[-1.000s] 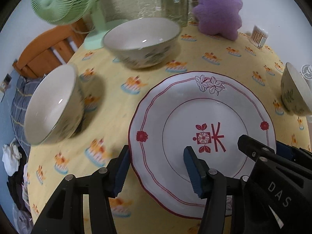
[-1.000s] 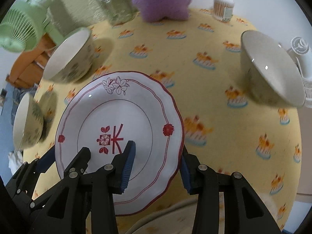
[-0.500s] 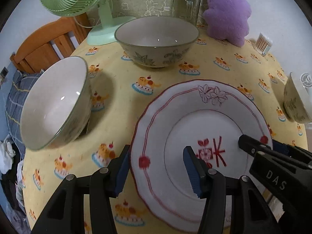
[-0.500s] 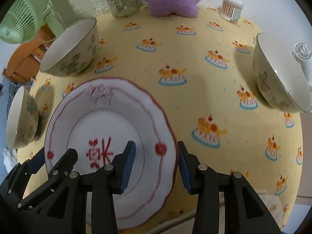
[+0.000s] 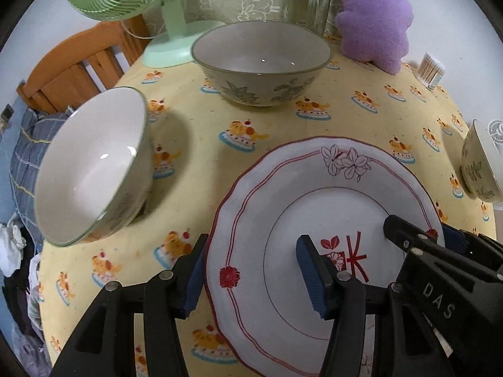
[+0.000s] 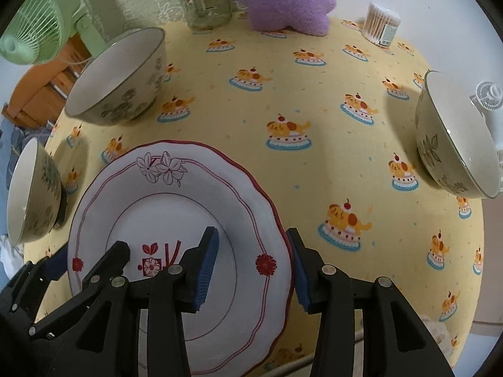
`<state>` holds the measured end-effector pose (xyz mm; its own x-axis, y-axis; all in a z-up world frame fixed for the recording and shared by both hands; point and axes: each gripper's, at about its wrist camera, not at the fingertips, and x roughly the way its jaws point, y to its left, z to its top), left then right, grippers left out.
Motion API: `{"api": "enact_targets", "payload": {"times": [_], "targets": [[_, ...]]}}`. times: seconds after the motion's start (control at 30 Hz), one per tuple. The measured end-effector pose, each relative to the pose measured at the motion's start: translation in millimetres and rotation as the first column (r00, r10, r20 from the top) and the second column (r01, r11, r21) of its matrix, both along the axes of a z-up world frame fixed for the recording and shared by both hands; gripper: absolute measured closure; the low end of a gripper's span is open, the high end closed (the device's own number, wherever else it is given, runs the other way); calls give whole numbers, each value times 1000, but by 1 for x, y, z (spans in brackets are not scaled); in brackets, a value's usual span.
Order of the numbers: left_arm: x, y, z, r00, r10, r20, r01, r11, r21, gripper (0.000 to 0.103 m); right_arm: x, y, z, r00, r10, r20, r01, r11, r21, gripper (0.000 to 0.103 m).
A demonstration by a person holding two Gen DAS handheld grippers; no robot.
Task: Organize plates and bowls
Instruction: 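Close both grippers on the rim of the red-rimmed plate, then lift the red-rimmed plate with both grippers and carry it over the plate stack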
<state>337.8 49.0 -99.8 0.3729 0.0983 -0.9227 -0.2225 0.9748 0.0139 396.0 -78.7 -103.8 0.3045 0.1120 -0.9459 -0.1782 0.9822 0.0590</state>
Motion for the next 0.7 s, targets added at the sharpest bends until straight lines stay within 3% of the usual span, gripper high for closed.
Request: {"api": "enact_targets", "payload": {"times": [0.47,0.7], "targets": [[-49,8,44,999,-28,42,29,999,-29,47,-52,5,45,999,-7,50,8,1000,-21,55],[-73,-2,69,991,-97,89,101,994,-43,47,-86,-7,71,992,-78,98,82,996,-35,55]]}}
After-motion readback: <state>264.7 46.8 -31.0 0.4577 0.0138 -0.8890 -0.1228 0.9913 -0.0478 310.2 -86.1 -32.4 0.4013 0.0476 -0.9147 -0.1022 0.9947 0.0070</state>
